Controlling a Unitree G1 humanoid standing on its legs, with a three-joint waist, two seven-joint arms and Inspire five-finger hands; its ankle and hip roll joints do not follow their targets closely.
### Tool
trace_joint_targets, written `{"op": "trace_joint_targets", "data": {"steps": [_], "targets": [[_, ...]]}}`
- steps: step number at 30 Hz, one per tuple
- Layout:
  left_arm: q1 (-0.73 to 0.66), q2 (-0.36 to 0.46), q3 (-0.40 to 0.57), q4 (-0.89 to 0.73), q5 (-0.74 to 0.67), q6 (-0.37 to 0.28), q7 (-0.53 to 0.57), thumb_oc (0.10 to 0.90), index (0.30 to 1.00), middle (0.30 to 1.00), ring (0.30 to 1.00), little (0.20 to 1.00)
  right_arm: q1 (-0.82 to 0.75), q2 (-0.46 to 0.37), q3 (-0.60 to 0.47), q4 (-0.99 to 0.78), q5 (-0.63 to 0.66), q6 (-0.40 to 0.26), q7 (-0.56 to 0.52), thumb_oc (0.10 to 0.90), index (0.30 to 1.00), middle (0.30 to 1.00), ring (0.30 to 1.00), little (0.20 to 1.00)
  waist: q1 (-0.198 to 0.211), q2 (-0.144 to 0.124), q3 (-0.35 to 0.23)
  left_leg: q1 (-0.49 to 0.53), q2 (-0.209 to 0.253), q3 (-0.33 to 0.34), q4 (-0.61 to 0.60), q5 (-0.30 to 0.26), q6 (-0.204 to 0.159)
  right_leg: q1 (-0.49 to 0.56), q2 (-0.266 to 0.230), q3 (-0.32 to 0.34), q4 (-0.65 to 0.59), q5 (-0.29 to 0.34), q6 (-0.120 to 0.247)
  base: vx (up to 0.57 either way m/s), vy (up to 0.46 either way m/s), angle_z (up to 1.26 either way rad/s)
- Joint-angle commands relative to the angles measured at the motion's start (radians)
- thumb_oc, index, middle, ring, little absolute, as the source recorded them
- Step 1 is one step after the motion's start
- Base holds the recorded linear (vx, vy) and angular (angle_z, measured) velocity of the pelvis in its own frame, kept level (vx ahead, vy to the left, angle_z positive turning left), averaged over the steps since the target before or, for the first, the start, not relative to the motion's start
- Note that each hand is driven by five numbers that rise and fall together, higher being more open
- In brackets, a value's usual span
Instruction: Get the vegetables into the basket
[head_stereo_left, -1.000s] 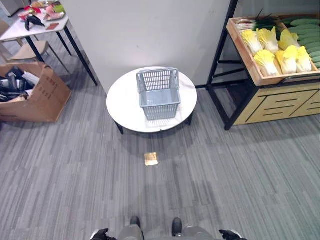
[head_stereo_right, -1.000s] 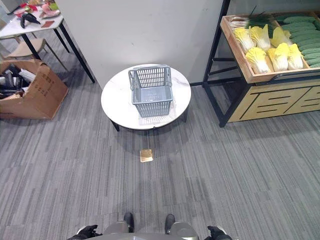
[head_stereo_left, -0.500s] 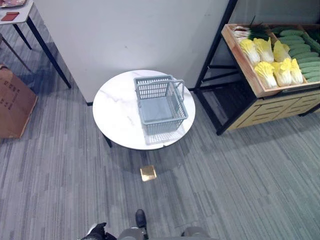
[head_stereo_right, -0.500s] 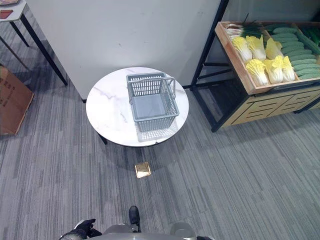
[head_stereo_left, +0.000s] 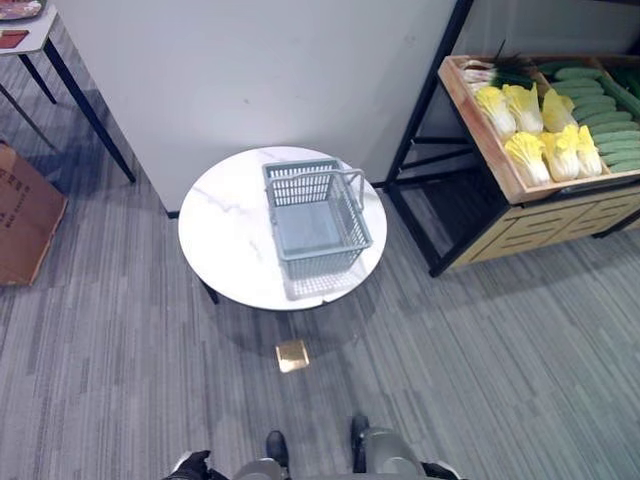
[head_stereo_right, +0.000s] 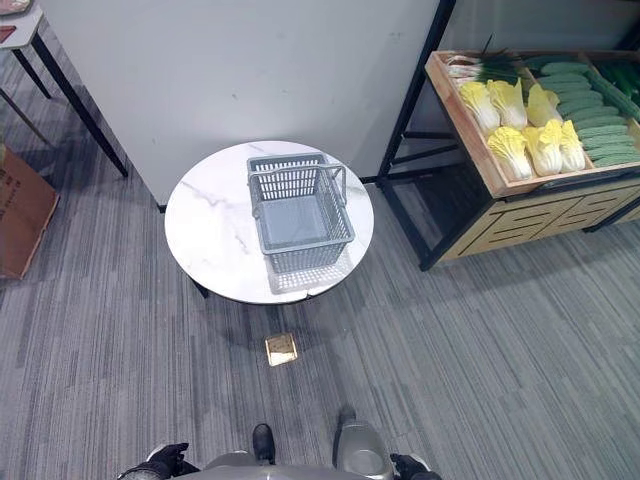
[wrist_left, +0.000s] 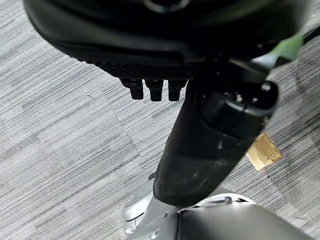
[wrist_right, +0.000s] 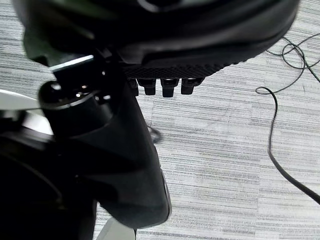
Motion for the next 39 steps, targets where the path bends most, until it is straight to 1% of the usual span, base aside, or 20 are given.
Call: {"op": "trace_joint_targets", "data": {"steps": [1, 3, 4, 6, 7, 8, 12, 14, 15, 16, 17, 19, 21, 22, 25, 27, 31, 36, 38, 39], "targets": [[-0.019, -0.024, 0.012, 0.0, 0.022, -0.02, -0.01, 0.9, 1.0, 1.0, 1.0, 1.0, -0.021, -0.029, 0.009, 0.003, 0.02, -0.002, -0.008, 0.9, 1.0, 1.0, 1.0, 1.0, -0.021, 0.006, 0.017, 0.017, -0.017, -0.036, 0.065, -0.087, -0.029, -0.013, 0.019, 0.023, -0.019, 0.177, -0.006, 0.16, -0.06, 0.41], [-0.012, -0.029, 0.011, 0.005, 0.026, -0.021, -0.014, 0.9, 1.0, 1.0, 1.0, 1.0, -0.018, -0.034, 0.008, 0.0, 0.018, -0.002, -0.005, 0.9, 1.0, 1.0, 1.0, 1.0, -0.029, 0.006, 0.012, 0.041, -0.02, -0.072, 0.086, -0.117, -0.039, -0.025, 0.023, 0.047, -0.035, 0.203, -0.001, 0.29, -0.128, 0.52], [-0.012, -0.029, 0.011, 0.005, 0.026, -0.021, -0.014, 0.9, 1.0, 1.0, 1.0, 1.0, -0.017, -0.034, 0.008, 0.0, 0.018, -0.002, -0.005, 0.9, 1.0, 1.0, 1.0, 1.0, -0.029, 0.007, 0.012, 0.041, -0.02, -0.072, 0.086, -0.117, -0.039, -0.025, 0.023, 0.046, -0.035, 0.202, -0.001, 0.35, -0.185, 0.35], [-0.003, -0.036, 0.009, 0.016, 0.035, -0.017, -0.018, 0.9, 1.0, 1.0, 1.0, 1.0, -0.016, -0.042, 0.004, 0.002, 0.017, -0.002, -0.008, 0.9, 1.0, 1.0, 1.0, 1.0, -0.027, 0.013, -0.004, 0.067, -0.008, -0.087, 0.093, -0.14, -0.051, 0.0, 0.034, 0.029, -0.041, 0.179, -0.017, 0.31, -0.202, 0.17], [0.001, -0.038, 0.012, 0.018, 0.033, -0.016, -0.018, 0.9, 1.0, 1.0, 1.0, 1.0, -0.019, -0.052, 0.002, -0.001, 0.022, -0.006, -0.008, 0.9, 1.0, 1.0, 1.0, 1.0, -0.029, 0.024, -0.01, 0.07, 0.013, -0.097, 0.117, -0.128, -0.069, 0.011, 0.053, 0.017, -0.032, 0.16, -0.034, 0.2, -0.164, 0.19], [0.001, -0.039, 0.012, 0.018, 0.033, -0.016, -0.018, 0.9, 1.0, 1.0, 1.0, 1.0, -0.019, -0.052, 0.002, -0.001, 0.022, -0.006, -0.008, 0.9, 1.0, 1.0, 1.0, 1.0, -0.03, 0.024, -0.01, 0.07, 0.013, -0.097, 0.117, -0.128, -0.069, 0.012, 0.054, 0.016, -0.032, 0.16, -0.034, 0.2, -0.196, 0.23], [-0.009, -0.049, -0.001, 0.007, 0.025, -0.017, -0.015, 0.9, 1.0, 1.0, 1.0, 1.0, -0.025, -0.068, -0.003, -0.007, 0.041, -0.013, -0.016, 0.9, 1.0, 1.0, 1.0, 1.0, -0.036, 0.046, -0.01, 0.052, 0.051, -0.12, 0.194, -0.085, -0.107, 0.031, 0.086, -0.005, -0.015, 0.115, -0.069, 0.15, -0.162, 0.18], [-0.016, -0.052, -0.003, 0.003, 0.015, -0.015, -0.012, 0.9, 1.0, 1.0, 1.0, 1.0, -0.028, -0.078, -0.009, -0.004, 0.046, -0.012, -0.02, 0.9, 1.0, 1.0, 1.0, 1.0, -0.041, 0.051, -0.005, 0.021, 0.072, -0.124, 0.272, -0.045, -0.129, 0.041, 0.095, -0.011, -0.002, 0.091, -0.088, 0.14, -0.146, 0.1], [-0.018, -0.05, -0.003, 0.001, 0.009, -0.015, -0.013, 0.9, 1.0, 1.0, 1.0, 1.0, -0.029, -0.085, -0.013, 0.001, 0.047, -0.011, -0.022, 0.9, 1.0, 1.0, 1.0, 1.0, -0.042, 0.053, -0.004, 0.004, 0.074, -0.129, 0.317, -0.03, -0.136, 0.046, 0.098, -0.014, 0.007, 0.078, -0.097, 0.18, -0.14, 0.11], [-0.023, -0.051, -0.008, -0.004, 0.001, -0.017, -0.01, 0.9, 1.0, 1.0, 1.0, 1.0, -0.022, -0.092, -0.019, 0.011, 0.048, -0.01, -0.026, 0.9, 1.0, 1.0, 1.0, 1.0, -0.04, 0.053, 0.001, -0.024, 0.078, -0.137, 0.354, 0.011, -0.139, 0.067, 0.101, -0.015, 0.014, 0.06, -0.11, 0.14, -0.094, 0.07], [-0.023, -0.051, -0.008, -0.004, 0.001, -0.017, -0.009, 0.9, 1.0, 1.0, 1.0, 1.0, -0.022, -0.092, -0.019, 0.011, 0.048, -0.01, -0.026, 0.9, 1.0, 1.0, 1.0, 1.0, -0.04, 0.053, 0.002, -0.024, 0.078, -0.137, 0.355, 0.01, -0.139, 0.067, 0.101, -0.016, 0.014, 0.06, -0.11, 0.15, -0.066, 0.02], [-0.026, -0.05, -0.009, -0.005, -0.004, -0.017, -0.007, 0.9, 1.0, 1.0, 1.0, 1.0, -0.02, -0.096, -0.024, 0.018, 0.048, -0.007, -0.028, 0.9, 1.0, 1.0, 1.0, 1.0, -0.039, 0.051, 0.006, -0.039, 0.081, -0.13, 0.339, 0.012, -0.134, 0.079, 0.095, -0.017, 0.013, 0.056, -0.107, 0.1, -0.006, 0.03], [-0.024, -0.052, -0.01, -0.007, -0.004, -0.018, -0.002, 0.9, 1.0, 1.0, 1.0, 1.0, -0.015, -0.101, -0.031, 0.029, 0.042, -0.002, -0.031, 0.9, 1.0, 1.0, 1.0, 1.0, -0.029, 0.041, 0.007, -0.1, 0.075, -0.112, 0.268, -0.026, -0.116, 0.107, 0.073, -0.006, -0.009, 0.054, -0.09, 0.16, 0.052, 0.11], [-0.022, -0.054, -0.01, -0.006, -0.004, -0.02, 0.001, 0.9, 1.0, 1.0, 1.0, 1.0, -0.016, -0.102, -0.031, 0.03, 0.04, -0.001, -0.034, 0.9, 1.0, 1.0, 1.0, 1.0, -0.024, 0.042, 0.006, -0.139, 0.082, -0.112, 0.215, -0.018, -0.116, 0.113, 0.067, 0.002, -0.016, 0.051, -0.083, 0.15, 0.103, 0.18], [-0.018, -0.057, -0.009, 0.001, -0.011, -0.021, 0.002, 0.9, 1.0, 1.0, 1.0, 1.0, -0.017, -0.1, -0.027, 0.028, 0.034, -0.001, -0.035, 0.9, 1.0, 1.0, 1.0, 1.0, -0.01, 0.055, 0.01, -0.159, 0.098, -0.111, 0.16, 0.023, -0.124, 0.129, 0.068, 0.031, -0.008, 0.035, -0.077, 0.14, 0.138, -0.01], [-0.015, -0.054, 0.003, 0.009, -0.018, -0.018, -0.004, 0.9, 1.0, 1.0, 1.0, 1.0, -0.02, -0.097, -0.03, 0.027, 0.033, -0.002, -0.033, 0.9, 1.0, 1.0, 1.0, 1.0, -0.006, 0.057, 0.009, -0.141, 0.088, -0.124, 0.162, 0.005, -0.116, 0.128, 0.064, 0.045, 0.01, 0.028, -0.072, 0.09, 0.156, -0.48], [-0.015, -0.052, -0.001, 0.012, -0.008, -0.017, -0.016, 0.9, 1.0, 1.0, 1.0, 1.0, -0.018, -0.081, -0.036, 0.03, 0.033, 0.003, -0.022, 0.9, 1.0, 1.0, 1.0, 1.0, -0.013, 0.056, -0.004, -0.095, 0.06, -0.086, 0.103, -0.004, -0.089, 0.127, 0.05, 0.068, 0.014, 0.047, -0.051, 0.06, 0.207, -0.42], [-0.014, -0.046, -0.008, 0.007, 0.008, -0.019, -0.025, 0.9, 1.0, 1.0, 1.0, 1.0, -0.016, -0.063, -0.025, 0.036, 0.018, 0.01, -0.008, 0.9, 1.0, 1.0, 1.0, 1.0, -0.015, 0.04, -0.015, -0.049, 0.03, -0.054, 0.055, -0.014, -0.061, 0.128, 0.023, 0.091, 0.017, 0.086, -0.018, 0.04, 0.182, -0.14], [-0.014, -0.046, -0.008, 0.007, 0.008, -0.019, -0.025, 0.9, 1.0, 1.0, 1.0, 1.0, -0.016, -0.063, -0.025, 0.036, 0.018, 0.01, -0.008, 0.9, 1.0, 1.0, 1.0, 1.0, -0.014, 0.04, -0.014, -0.049, 0.03, -0.054, 0.055, -0.014, -0.061, 0.128, 0.023, 0.092, 0.017, 0.086, -0.018, 0.01, 0.083, -0.04], [-0.011, -0.036, 0.006, 0.013, 0.011, -0.017, -0.025, 0.9, 1.0, 1.0, 1.0, 1.0, -0.018, -0.054, -0.022, 0.03, 0.024, 0.01, -0.003, 0.9, 1.0, 1.0, 1.0, 1.0, -0.009, 0.028, -0.02, -0.039, 0.018, -0.045, 0.048, -0.02, -0.052, 0.129, 0.013, 0.098, 0.014, 0.107, -0.006, 0.03, 0.138, -0.02]]}}
